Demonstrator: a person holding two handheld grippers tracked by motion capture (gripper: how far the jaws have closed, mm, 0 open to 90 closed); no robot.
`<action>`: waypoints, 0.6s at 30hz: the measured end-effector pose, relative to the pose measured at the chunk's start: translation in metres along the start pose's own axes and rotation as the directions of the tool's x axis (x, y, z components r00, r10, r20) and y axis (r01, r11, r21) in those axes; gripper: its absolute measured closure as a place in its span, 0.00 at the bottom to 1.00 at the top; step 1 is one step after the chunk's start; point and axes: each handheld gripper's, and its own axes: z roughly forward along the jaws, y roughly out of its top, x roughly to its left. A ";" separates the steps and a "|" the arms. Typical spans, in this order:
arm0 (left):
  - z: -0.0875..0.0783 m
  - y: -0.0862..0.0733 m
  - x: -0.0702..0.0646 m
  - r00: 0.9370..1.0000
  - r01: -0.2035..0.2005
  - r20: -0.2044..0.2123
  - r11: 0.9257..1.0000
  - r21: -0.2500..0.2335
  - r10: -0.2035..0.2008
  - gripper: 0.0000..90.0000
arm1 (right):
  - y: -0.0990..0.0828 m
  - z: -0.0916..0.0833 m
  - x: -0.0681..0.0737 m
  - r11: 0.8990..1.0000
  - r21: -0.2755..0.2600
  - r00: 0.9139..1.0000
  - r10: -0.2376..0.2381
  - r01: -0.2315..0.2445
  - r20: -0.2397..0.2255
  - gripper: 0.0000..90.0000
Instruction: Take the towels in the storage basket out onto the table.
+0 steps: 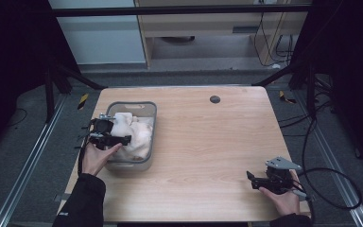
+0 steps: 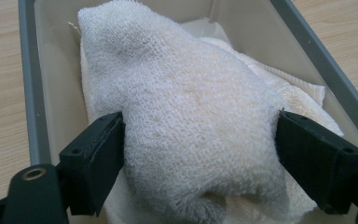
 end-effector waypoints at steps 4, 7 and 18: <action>0.004 -0.002 -0.002 1.000 -0.006 -0.006 1.000 0.012 0.006 0.22 | 0.000 0.000 0.000 1.000 0.004 1.000 -0.003 0.003 -0.002 0.12; 0.005 -0.002 -0.003 1.000 -0.006 -0.008 1.000 0.018 0.007 0.26 | 0.000 0.001 0.000 1.000 0.008 1.000 -0.003 0.003 -0.005 0.12; 0.005 -0.003 -0.005 0.999 -0.005 -0.038 0.998 0.061 0.007 0.45 | 0.000 0.001 0.000 1.000 0.011 1.000 -0.007 0.007 -0.004 0.12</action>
